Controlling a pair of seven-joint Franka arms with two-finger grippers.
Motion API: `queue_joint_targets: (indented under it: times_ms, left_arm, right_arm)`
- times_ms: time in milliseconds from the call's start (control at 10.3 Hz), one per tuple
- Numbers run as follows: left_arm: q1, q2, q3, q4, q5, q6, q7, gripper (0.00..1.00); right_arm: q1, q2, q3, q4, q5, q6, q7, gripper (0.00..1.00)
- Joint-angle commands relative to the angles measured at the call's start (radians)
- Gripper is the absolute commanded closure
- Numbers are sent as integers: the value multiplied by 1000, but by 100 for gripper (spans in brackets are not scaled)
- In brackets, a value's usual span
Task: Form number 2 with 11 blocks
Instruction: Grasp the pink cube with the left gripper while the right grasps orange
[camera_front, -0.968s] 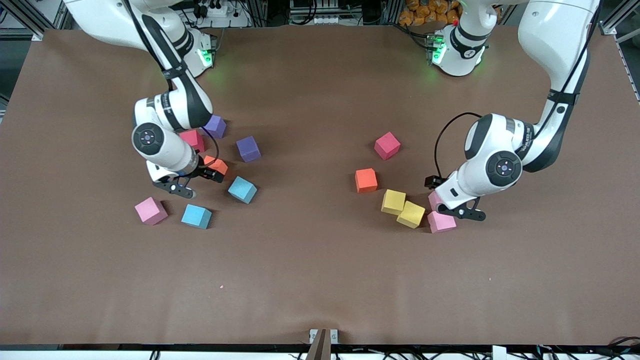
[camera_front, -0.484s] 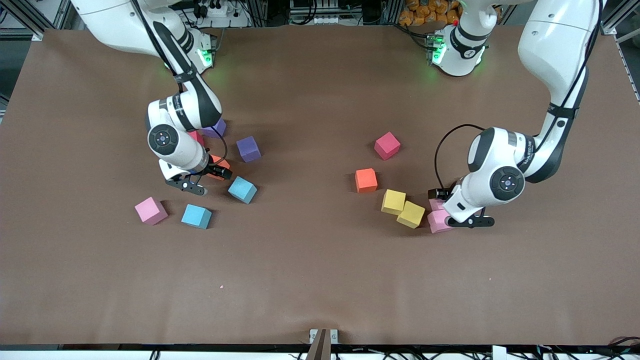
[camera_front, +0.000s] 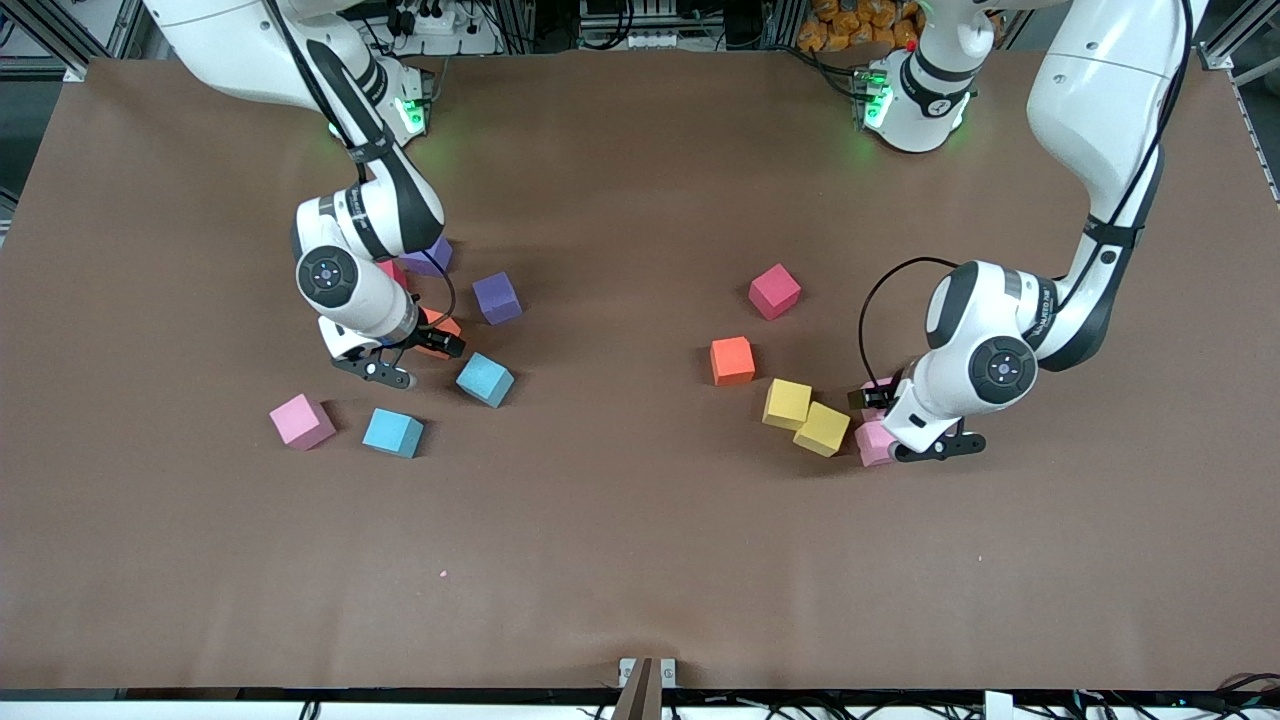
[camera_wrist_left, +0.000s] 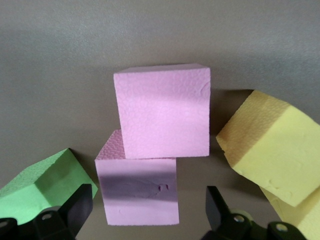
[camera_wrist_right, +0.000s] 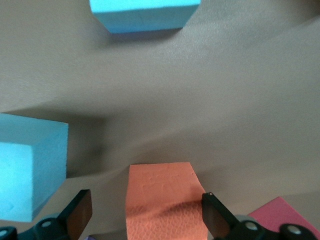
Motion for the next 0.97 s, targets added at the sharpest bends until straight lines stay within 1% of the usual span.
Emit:
queue_joint_targets:
  times_ms: [0, 194, 387, 484, 774, 871]
  left_arm:
    - [-6, 7, 5, 5, 29, 6, -24, 0]
    - [-5, 7, 8, 0, 32, 1, -23, 0]
    - [-3, 7, 6, -6, 82, 1, -23, 0]
    - [-5, 9, 6, -9, 84, 1, -24, 0]
    - [-5, 27, 6, -9, 84, 1, -26, 13]
    - [-8, 36, 6, -9, 84, 3, -26, 22]
  right_arm:
    - [5, -54, -4, -18, 11, -31, -30, 0]
    - [-15, -69, -4, -19, 11, -49, -86, 0]
    - [-20, -71, -4, -22, 11, -51, -103, 0]
    - [-14, -72, -4, -33, 11, -49, -101, 0]
    - [0, -80, -2, -67, 12, -42, -100, 0]
    - [1, -79, -2, -75, 12, -34, -95, 0]
